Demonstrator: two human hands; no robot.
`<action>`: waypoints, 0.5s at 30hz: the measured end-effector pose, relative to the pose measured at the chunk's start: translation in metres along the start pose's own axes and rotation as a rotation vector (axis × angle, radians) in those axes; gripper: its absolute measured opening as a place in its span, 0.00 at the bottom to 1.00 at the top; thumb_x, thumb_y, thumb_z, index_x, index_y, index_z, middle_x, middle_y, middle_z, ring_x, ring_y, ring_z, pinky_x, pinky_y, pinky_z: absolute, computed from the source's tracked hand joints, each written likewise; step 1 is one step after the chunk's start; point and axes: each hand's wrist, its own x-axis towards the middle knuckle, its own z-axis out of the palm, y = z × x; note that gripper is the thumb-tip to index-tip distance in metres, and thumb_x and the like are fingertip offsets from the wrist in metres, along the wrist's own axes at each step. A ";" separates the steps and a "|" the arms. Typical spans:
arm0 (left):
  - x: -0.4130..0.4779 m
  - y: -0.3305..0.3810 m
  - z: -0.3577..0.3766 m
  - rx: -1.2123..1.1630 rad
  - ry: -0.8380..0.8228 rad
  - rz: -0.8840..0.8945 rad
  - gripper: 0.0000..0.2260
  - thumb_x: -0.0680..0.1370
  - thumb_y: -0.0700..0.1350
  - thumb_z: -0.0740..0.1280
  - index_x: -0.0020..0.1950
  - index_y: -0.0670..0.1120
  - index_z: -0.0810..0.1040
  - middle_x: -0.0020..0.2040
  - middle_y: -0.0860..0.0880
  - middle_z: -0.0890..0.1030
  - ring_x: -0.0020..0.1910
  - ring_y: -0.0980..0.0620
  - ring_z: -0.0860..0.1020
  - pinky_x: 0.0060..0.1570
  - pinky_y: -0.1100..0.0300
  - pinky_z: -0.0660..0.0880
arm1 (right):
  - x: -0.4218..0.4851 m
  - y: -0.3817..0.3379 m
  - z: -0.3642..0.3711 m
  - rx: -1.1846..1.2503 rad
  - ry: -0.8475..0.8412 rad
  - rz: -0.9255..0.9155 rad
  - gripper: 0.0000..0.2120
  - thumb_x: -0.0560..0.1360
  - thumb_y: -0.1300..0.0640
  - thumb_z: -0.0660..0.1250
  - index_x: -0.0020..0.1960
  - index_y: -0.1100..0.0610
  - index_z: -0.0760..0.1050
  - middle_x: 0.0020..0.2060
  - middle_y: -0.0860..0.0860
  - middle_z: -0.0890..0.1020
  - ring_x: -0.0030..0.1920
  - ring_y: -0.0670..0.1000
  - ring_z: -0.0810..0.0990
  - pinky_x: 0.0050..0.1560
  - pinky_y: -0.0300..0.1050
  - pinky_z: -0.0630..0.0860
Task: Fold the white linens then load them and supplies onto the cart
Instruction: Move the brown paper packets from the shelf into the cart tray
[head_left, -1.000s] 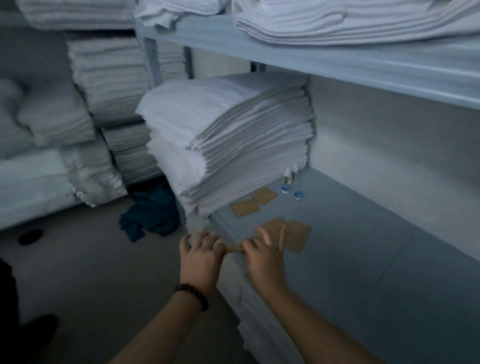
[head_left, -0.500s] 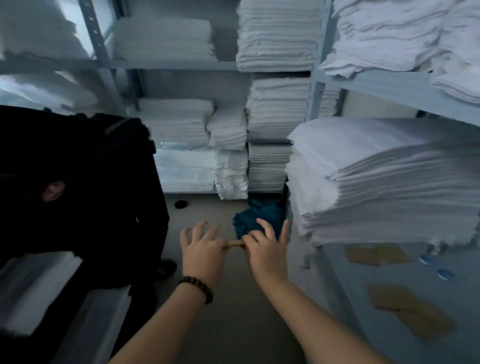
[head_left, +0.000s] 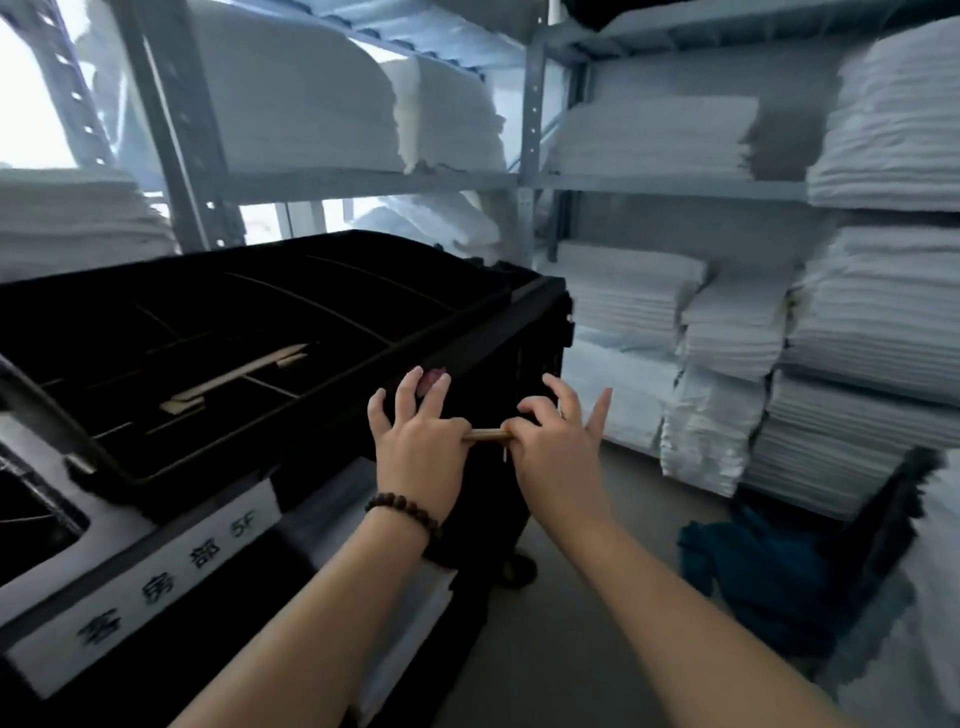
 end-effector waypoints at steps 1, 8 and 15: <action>0.004 -0.013 -0.002 0.025 0.008 -0.027 0.05 0.76 0.53 0.68 0.43 0.60 0.83 0.74 0.51 0.67 0.75 0.45 0.51 0.71 0.40 0.45 | 0.011 -0.010 0.006 0.019 0.006 -0.028 0.02 0.69 0.58 0.74 0.41 0.52 0.84 0.48 0.51 0.82 0.67 0.59 0.71 0.69 0.75 0.47; 0.025 -0.089 -0.020 0.134 0.090 -0.189 0.04 0.73 0.52 0.72 0.39 0.58 0.84 0.72 0.49 0.70 0.74 0.42 0.56 0.69 0.40 0.49 | 0.073 -0.075 0.040 0.166 0.034 -0.156 0.02 0.70 0.56 0.74 0.40 0.50 0.84 0.51 0.51 0.82 0.69 0.58 0.69 0.68 0.76 0.50; 0.043 -0.151 -0.034 0.210 0.143 -0.301 0.05 0.74 0.51 0.70 0.40 0.57 0.85 0.71 0.49 0.71 0.74 0.41 0.59 0.69 0.38 0.51 | 0.123 -0.130 0.074 0.346 0.066 -0.269 0.03 0.69 0.58 0.76 0.39 0.51 0.84 0.50 0.50 0.83 0.68 0.59 0.70 0.66 0.78 0.51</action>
